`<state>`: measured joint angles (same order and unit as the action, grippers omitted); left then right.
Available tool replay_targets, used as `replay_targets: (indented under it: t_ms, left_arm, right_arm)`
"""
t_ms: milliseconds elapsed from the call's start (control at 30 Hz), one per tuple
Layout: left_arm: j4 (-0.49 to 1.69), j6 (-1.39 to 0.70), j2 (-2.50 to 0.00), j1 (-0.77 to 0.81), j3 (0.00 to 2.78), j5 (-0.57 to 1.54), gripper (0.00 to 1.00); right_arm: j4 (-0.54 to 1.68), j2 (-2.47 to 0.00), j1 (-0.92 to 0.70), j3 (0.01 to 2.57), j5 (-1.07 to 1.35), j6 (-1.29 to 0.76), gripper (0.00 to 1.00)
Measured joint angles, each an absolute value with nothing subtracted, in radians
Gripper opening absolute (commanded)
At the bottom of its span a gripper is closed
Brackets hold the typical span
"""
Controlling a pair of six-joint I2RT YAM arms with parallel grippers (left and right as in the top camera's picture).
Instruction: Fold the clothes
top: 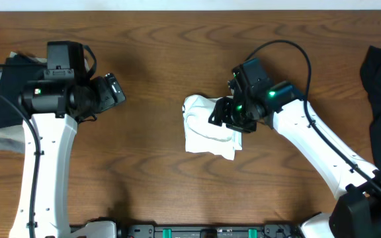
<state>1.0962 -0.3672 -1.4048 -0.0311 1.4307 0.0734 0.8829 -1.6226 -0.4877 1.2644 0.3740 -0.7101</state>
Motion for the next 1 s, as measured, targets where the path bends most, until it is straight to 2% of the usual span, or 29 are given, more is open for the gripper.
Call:
replay_targets:
  t_ms: [300,633,1000]
  left_arm:
    - [1.096,-0.367,-1.427,-0.031,1.431,0.071,0.98]
    - [1.096,-0.367,-1.427,-0.031,1.431,0.071,0.98]
    - [1.097,-0.367,-1.427,-0.031,1.431,0.071,0.98]
  right_arm:
    - [0.803,-1.623,-0.519,1.212,0.261,-0.849,0.52]
    - [0.745,-1.623,-0.519,1.158,0.263,-0.925,0.52]
    - [0.647,-1.629,-0.543,1.105,0.277,-0.997,0.45]
